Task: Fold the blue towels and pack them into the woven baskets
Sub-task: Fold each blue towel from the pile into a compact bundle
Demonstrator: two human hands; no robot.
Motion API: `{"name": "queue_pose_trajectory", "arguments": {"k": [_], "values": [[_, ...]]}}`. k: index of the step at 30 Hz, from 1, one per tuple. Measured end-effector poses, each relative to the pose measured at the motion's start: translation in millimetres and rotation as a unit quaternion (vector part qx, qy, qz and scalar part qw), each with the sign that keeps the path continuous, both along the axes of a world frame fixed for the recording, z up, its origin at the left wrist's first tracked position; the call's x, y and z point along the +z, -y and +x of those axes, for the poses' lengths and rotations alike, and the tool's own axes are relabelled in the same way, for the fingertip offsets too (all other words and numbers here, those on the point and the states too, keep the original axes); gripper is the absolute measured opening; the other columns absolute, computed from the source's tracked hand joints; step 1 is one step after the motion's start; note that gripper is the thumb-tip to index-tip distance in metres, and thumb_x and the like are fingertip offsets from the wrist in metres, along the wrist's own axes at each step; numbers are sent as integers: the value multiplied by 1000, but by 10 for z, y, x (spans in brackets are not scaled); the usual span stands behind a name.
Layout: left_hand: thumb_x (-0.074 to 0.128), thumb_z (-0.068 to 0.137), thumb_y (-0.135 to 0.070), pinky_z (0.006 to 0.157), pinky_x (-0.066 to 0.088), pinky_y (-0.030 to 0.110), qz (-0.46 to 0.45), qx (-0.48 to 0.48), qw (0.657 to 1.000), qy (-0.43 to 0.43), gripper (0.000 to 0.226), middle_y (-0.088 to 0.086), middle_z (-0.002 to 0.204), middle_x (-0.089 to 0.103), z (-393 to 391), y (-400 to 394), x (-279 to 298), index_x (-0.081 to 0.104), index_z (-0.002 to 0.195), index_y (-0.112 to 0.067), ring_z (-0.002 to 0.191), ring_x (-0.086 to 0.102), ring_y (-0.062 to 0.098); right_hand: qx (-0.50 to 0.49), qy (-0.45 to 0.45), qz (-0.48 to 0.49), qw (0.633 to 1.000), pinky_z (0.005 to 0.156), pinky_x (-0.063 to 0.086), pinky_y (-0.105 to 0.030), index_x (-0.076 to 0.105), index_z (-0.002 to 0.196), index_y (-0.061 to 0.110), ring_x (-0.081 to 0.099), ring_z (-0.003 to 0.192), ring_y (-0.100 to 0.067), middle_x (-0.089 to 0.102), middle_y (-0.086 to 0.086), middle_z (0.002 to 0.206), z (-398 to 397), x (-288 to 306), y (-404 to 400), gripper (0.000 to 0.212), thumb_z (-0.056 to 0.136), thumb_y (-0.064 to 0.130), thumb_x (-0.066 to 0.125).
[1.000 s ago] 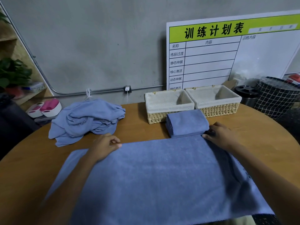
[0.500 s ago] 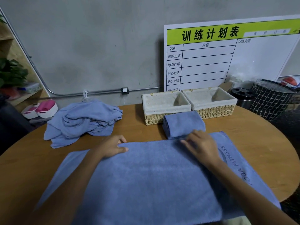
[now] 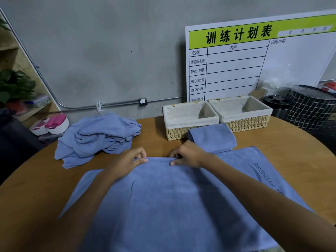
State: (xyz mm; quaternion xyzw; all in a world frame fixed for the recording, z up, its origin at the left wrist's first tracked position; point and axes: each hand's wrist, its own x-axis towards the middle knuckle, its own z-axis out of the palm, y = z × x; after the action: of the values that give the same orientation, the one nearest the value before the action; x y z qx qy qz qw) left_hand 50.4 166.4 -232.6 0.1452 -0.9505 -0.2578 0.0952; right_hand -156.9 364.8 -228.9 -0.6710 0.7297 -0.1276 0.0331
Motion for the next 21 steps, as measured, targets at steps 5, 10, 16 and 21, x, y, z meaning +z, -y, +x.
{"name": "queue_pose_trajectory", "arguments": {"k": [5, 10, 16, 21], "values": [[73, 90, -35, 63, 36, 25, -11, 12, 1000, 2, 17, -14, 68, 55, 160, 213, 0, 61, 79, -28, 65, 51, 4, -17, 109, 8, 994, 57, 35, -15, 71, 81, 23, 53, 61, 0, 58, 15, 64, -88, 302, -166, 23, 81, 45, 78], [59, 83, -69, 68, 46, 36, -30, 8, 999, -8, 38, -8, 72, 60, 346, 461, 25, 64, 88, -32, 68, 57, 8, -20, 178, 1, 984, 54, 32, -14, 69, 74, 19, 51, 55, 0, 55, 21, 55, -307, 498, -342, 20, 80, 34, 82], [57, 75, -71, 66, 45, 31, -38, 12, 999, -20, 37, -8, 72, 64, 421, 494, 67, 65, 83, -36, 66, 58, 8, -16, 142, 39, 989, 56, 34, -20, 71, 78, 21, 52, 57, -3, 59, 19, 60, -476, 463, -501, 20, 82, 39, 79], [58, 77, -75, 66, 48, 23, -56, -7, 998, -6, 43, -13, 76, 68, 594, 542, 22, 68, 77, -33, 71, 63, 4, -45, 103, 32, 993, 60, 37, -21, 71, 81, 24, 56, 64, -5, 63, 14, 67, -597, 375, -750, 22, 85, 45, 74]]}}
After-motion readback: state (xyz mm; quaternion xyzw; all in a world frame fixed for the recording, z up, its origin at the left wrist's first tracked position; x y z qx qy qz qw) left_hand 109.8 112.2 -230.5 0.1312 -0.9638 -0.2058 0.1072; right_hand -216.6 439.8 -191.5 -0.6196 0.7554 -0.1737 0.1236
